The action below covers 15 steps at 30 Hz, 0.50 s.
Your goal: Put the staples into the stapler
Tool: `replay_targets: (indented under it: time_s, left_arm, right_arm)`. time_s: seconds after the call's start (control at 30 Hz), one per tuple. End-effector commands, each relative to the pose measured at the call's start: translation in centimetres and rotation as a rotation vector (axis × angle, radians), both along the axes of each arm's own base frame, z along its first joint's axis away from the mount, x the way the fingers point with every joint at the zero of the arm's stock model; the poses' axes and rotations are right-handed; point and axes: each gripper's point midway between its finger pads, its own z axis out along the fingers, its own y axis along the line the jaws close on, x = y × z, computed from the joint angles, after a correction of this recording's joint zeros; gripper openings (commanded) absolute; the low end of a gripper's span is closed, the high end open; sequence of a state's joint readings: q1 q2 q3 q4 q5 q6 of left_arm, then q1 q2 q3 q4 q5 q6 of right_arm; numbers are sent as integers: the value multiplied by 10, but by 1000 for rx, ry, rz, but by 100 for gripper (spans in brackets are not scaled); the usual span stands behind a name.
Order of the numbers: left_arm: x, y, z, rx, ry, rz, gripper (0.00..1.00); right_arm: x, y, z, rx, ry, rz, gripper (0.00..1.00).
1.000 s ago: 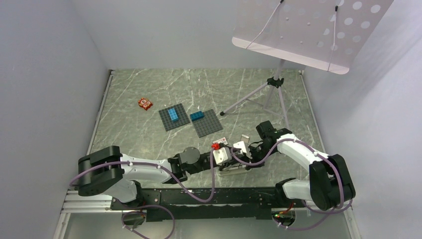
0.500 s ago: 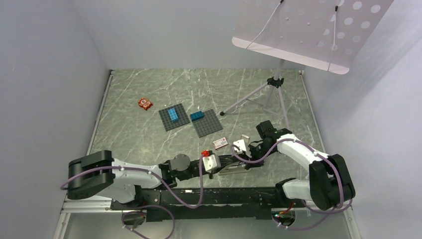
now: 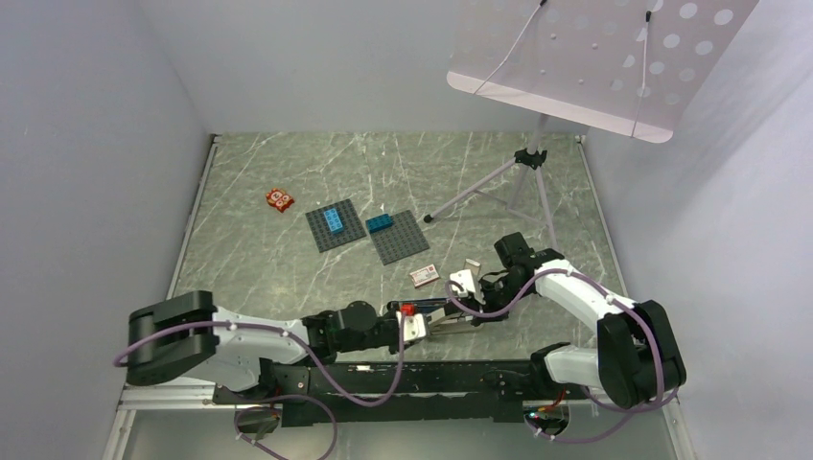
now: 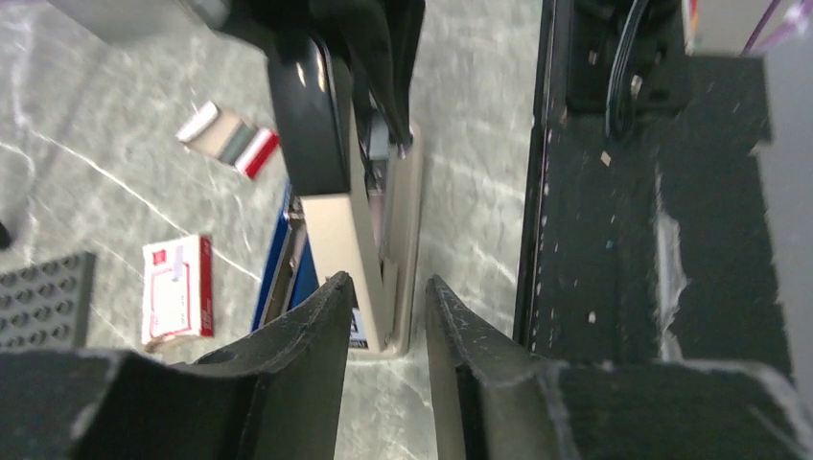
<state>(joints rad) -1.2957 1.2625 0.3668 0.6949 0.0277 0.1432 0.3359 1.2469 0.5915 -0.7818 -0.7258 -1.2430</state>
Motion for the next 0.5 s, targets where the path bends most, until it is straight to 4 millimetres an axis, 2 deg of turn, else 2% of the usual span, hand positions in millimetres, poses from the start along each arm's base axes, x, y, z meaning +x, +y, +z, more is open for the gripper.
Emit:
replay_targets:
  time_s: [0.0, 0.07, 0.27, 0.47]
  left_arm:
    - [4, -19, -1, 16, -79, -39, 42]
    - [8, -27, 1, 12, -109, -42, 46]
    - [16, -45, -3, 23, -133, -46, 48]
    - [27, -46, -11, 29, -129, 7, 52]
  right_arm:
    - [-4, 1, 4, 29, -25, 40, 15]
    - [-4, 1, 5, 32, -37, 46, 16]
    - [-4, 1, 5, 31, -42, 48, 17]
    - [-5, 1, 5, 31, -42, 49, 17]
